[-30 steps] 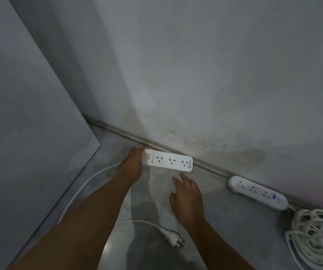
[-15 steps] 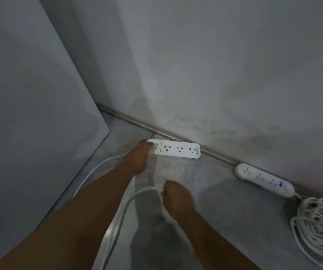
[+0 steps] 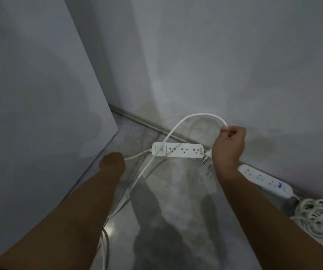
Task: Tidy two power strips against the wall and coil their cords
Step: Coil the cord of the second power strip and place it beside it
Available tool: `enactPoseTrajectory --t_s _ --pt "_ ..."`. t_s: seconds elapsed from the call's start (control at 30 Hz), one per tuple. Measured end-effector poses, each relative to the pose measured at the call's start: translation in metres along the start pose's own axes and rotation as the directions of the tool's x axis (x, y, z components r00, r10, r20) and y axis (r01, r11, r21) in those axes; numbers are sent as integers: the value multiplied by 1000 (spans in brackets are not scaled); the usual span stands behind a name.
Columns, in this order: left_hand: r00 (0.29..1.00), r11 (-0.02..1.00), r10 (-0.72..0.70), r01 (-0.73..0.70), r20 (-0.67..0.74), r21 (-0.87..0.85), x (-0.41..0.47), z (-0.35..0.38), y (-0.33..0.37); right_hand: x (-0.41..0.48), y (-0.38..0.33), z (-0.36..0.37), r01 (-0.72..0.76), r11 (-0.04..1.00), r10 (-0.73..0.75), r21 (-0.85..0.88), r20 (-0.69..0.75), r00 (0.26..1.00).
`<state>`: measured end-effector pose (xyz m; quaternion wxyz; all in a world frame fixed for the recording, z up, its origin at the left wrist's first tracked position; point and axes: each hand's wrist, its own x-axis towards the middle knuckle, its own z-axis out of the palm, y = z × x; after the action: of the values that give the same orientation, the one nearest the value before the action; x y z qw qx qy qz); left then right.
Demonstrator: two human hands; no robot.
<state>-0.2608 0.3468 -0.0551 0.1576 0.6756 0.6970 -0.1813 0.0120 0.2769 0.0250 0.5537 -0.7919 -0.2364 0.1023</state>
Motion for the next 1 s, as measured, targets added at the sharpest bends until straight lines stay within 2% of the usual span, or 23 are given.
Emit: enactPoseTrajectory --t_s 0.1,0.23,0.33,0.43,0.63,0.73,0.83,0.87,0.93,1.0 --pt "992 975 52 -76 -117 -211 15 -23 20 -13 12 1 6 1000 -5 -19 82 997" --pt "975 889 192 -220 -111 -401 32 -44 42 -30 48 -12 -15 993 37 -121 176 984" --pt "967 908 236 -255 -95 -333 34 -30 41 -37 67 -21 -19 982 58 -186 207 977" --pt "974 951 187 -213 -131 -222 36 -19 32 -43 74 -26 24 979 36 -204 287 957" --pt "990 969 78 -104 -120 -226 50 -32 10 -62 76 -31 74 981 14 -179 445 896" --pt "989 968 106 -127 -104 -218 39 -28 13 -71 77 -33 96 980 1 -177 480 877" --pt "937 966 196 -235 -288 -105 21 -13 36 -74 79 -33 62 981 31 -181 470 882" --pt "919 948 255 -298 -302 -107 17 -7 48 -75 80 -33 58 981 35 -185 463 885" --pt "915 916 343 -376 -211 -140 16 0 73 -75 83 -32 52 974 53 -221 445 894" --pt "921 912 376 -388 -105 -137 23 6 91 -74 90 -31 20 964 99 -266 428 898"
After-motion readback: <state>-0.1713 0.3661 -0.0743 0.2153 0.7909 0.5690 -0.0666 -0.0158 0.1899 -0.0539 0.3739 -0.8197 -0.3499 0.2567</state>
